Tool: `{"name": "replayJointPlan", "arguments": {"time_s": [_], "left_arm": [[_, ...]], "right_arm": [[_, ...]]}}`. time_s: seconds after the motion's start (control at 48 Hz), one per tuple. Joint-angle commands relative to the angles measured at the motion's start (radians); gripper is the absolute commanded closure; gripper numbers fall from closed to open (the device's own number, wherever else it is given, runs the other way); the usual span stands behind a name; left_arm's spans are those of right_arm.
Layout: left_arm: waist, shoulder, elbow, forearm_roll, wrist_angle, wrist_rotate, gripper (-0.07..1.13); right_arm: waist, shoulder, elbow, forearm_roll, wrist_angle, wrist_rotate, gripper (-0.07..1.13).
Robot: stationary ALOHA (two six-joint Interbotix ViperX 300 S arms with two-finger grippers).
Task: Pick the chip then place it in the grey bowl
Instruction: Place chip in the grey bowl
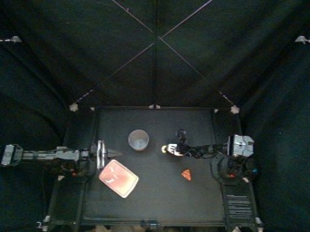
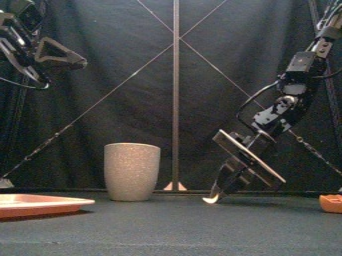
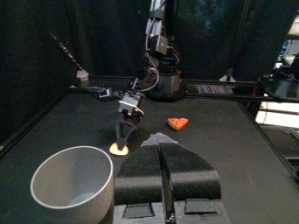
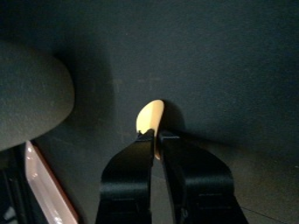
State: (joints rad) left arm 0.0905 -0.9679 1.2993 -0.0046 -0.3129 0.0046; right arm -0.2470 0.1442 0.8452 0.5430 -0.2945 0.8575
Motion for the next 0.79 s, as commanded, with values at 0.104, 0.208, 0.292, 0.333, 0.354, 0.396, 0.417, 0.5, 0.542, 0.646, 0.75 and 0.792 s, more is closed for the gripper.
{"name": "replayJointPlan", "arguments": {"time_s": [0.104, 0.208, 0.292, 0.333, 0.354, 0.396, 0.417, 0.5, 0.542, 0.646, 0.75, 0.792], "left_arm": [[0.005, 0.002, -0.012, 0.002, 0.012, 0.003, 1.06], [0.011, 0.002, -0.014, 0.011, 0.031, 0.003, 1.06], [0.014, 0.002, -0.015, 0.014, 0.043, 0.002, 1.06], [0.014, 0.002, -0.017, 0.012, 0.044, 0.003, 1.06], [0.014, 0.002, -0.015, 0.012, 0.044, 0.003, 1.06], [0.014, 0.002, -0.017, 0.012, 0.044, 0.003, 1.06], [0.014, 0.0, -0.017, 0.012, 0.046, 0.003, 1.06], [0.017, 0.0, -0.021, 0.012, 0.046, 0.003, 1.06], [0.018, 0.002, -0.023, 0.012, 0.044, 0.003, 1.06], [0.023, 0.002, -0.028, 0.012, 0.044, 0.003, 1.06], [0.029, 0.002, -0.029, 0.011, 0.044, 0.002, 1.06], [0.029, 0.002, -0.029, 0.009, 0.044, 0.0, 1.06]], "right_arm": [[0.014, -0.12, -0.081, -0.31, 0.0, -0.057, 0.58], [0.006, -0.173, -0.126, -0.611, 0.0, -0.097, 0.58], [-0.012, -0.201, -0.164, -0.795, 0.0, -0.112, 0.58], [-0.029, -0.204, -0.186, -0.881, 0.0, -0.115, 0.58], [-0.037, -0.204, -0.196, -0.923, 0.0, -0.115, 0.58], [-0.046, -0.204, -0.216, -1.002, 0.0, -0.115, 0.58], [-0.052, -0.202, -0.225, -1.042, 0.0, -0.115, 0.58], [-0.067, -0.166, -0.265, -1.184, 0.0, -0.112, 0.58], [-0.072, -0.141, -0.287, -1.226, -0.002, -0.11, 0.58], [-0.08, -0.069, -0.356, -1.244, -0.008, -0.107, 0.59], [-0.078, 0.009, -0.42, -1.218, -0.003, -0.097, 0.58], [-0.075, 0.032, -0.439, -1.195, -0.005, -0.097, 0.58]]}}
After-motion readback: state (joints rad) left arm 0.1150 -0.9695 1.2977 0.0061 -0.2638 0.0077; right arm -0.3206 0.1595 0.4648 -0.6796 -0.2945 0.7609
